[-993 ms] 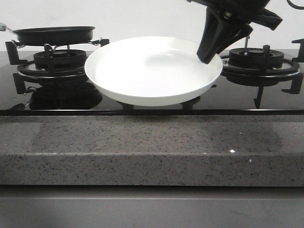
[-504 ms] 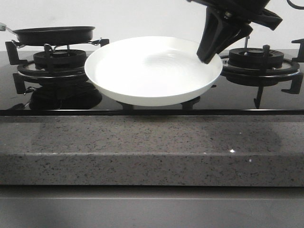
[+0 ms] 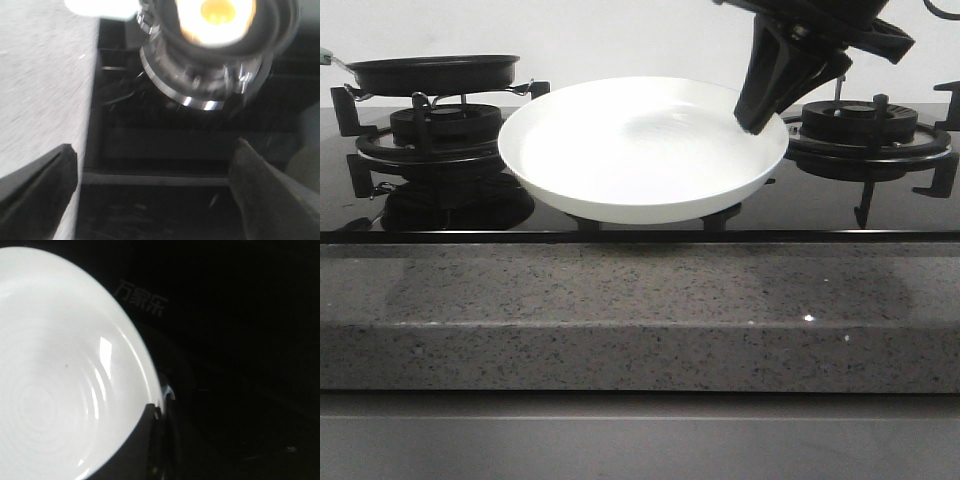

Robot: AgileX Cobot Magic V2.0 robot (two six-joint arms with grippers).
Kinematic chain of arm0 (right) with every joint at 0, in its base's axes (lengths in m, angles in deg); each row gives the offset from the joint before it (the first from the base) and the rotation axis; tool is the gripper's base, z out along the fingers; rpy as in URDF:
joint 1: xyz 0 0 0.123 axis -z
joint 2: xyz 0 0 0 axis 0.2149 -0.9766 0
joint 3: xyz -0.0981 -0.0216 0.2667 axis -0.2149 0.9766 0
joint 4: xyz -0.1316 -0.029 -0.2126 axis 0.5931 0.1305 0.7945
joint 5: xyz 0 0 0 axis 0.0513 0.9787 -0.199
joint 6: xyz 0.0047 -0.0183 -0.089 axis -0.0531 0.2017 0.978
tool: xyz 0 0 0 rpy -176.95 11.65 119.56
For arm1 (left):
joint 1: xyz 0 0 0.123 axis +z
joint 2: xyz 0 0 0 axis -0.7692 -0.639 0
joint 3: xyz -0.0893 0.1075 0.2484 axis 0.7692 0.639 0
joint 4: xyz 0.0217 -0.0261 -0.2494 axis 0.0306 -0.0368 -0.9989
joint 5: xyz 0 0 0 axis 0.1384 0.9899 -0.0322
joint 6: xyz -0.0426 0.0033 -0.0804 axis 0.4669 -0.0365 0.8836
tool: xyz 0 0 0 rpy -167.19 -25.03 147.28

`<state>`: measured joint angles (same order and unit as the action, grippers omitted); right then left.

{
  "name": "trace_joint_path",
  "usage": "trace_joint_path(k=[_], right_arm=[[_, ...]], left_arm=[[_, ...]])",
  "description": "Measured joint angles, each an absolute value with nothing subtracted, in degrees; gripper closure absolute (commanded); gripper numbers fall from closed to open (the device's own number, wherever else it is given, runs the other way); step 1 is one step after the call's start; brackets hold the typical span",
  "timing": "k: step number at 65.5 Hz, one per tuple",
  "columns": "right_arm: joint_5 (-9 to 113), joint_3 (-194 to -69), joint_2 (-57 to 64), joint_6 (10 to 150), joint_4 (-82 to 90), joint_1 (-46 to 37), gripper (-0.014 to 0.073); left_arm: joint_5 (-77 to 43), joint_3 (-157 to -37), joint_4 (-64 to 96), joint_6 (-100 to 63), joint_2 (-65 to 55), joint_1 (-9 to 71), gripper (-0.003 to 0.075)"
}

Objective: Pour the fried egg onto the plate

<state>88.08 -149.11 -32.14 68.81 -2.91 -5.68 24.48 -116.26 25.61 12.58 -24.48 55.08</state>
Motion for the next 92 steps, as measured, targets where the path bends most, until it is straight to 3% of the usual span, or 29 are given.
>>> trace_joint_path(k=[19, 38, 82, 92], right_arm=[[88.08, -149.11, -32.14, 68.81, -2.91, -5.68, 0.0690], [88.08, -149.11, -32.14, 68.90, -2.91, -5.68, 0.0690], [88.08, -149.11, -32.14, 68.90, -2.81, -5.68, 0.0690], [88.08, -149.11, -32.14, 68.90, -2.81, -5.68, 0.0690]], left_arm=[[27.51, -123.12, 3.89, 3.33, -37.45, 66.56, 0.0113], [30.54, -123.35, -15.36, -5.53, -48.88, 72.98, 0.0113], [37.06, -134.57, -29.12, -9.29, -62.24, 73.43, 0.0114], [38.43, -134.67, -31.48, -9.07, -63.48, 73.43, 0.0168]])
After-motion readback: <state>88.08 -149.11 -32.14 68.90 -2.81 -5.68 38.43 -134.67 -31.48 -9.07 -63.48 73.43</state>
